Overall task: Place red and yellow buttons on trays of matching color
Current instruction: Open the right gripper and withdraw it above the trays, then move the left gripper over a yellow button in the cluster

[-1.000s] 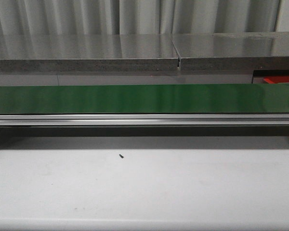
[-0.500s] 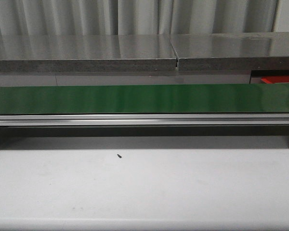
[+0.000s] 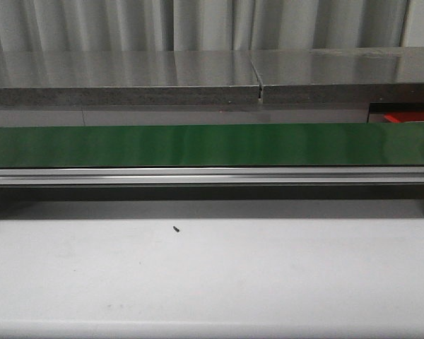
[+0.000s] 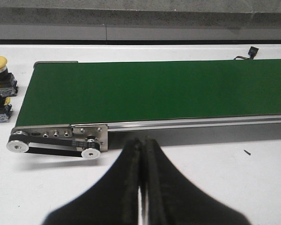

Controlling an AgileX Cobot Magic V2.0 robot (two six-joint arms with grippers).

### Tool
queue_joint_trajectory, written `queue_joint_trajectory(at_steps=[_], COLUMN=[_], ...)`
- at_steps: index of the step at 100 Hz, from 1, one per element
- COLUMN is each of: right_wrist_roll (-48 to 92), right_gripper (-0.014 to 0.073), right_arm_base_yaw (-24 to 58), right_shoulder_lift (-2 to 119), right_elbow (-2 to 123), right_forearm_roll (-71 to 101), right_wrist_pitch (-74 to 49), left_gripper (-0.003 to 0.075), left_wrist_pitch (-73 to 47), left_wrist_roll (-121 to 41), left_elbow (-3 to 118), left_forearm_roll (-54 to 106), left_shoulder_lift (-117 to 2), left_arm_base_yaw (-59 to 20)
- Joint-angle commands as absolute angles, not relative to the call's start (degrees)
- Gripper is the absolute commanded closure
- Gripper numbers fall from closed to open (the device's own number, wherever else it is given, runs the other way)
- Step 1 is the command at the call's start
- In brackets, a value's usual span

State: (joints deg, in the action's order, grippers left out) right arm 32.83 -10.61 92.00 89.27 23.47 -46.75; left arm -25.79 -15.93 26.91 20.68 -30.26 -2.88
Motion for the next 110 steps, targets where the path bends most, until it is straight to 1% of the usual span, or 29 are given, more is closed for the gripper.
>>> queue_joint_trajectory(at_steps=[1, 32, 45, 51, 62, 76, 81, 91, 93, 110], right_wrist_roll=[32.58, 32.59, 32.59, 32.59, 32.59, 32.59, 32.59, 32.59, 32.59, 32.59], right_gripper=[0.0167, 0.0167, 0.0189, 0.023, 0.034, 0.0501, 0.0572, 0.0686, 0.0699, 0.0692], right_arm_base_yaw=[-9.47, -8.35, -8.35, -8.35, -8.35, -8.35, -8.35, -8.35, -8.35, -8.35], right_shoulder_lift=[83.81, 60.73, 52.33, 49.14, 43.2, 37.93, 36.87, 36.02, 36.02, 36.02], right_elbow=[84.89, 57.42, 48.29, 44.55, 39.37, 36.08, 35.67, 35.48, 35.48, 35.48], right_forearm_roll=[23.84, 23.84, 23.84, 23.84, 23.84, 23.84, 23.84, 23.84, 23.84, 23.84], right_wrist_pitch=[-40.2, -29.82, -28.43, -28.41, -28.54, -29.22, -29.57, -30.42, -30.51, -31.02], left_gripper=[0.0739, 0.0739, 0.0739, 0.0739, 0.0739, 0.0739, 0.0739, 0.0739, 0.0739, 0.0739], left_wrist_pitch=[-21.82, -21.82, -21.82, -21.82, -21.82, -21.82, -21.82, -21.82, -21.82, -21.82], left_wrist_roll=[-16.0, -16.0, -16.0, -16.0, -16.0, -16.0, -16.0, -16.0, -16.0, -16.0], left_elbow=[28.45, 28.45, 28.45, 28.45, 28.45, 28.45, 28.45, 28.45, 28.45, 28.45], left_forearm_roll=[21.79, 21.79, 21.79, 21.79, 21.79, 21.79, 21.79, 21.79, 21.79, 21.79], left_shoulder_lift=[-30.53, -30.53, -30.53, -30.53, -30.53, -30.53, -30.53, -30.53, -30.53, -30.53], left_arm_base_yaw=[-3.34, -3.34, -3.34, -3.34, -3.34, -3.34, -3.34, -3.34, -3.34, -3.34])
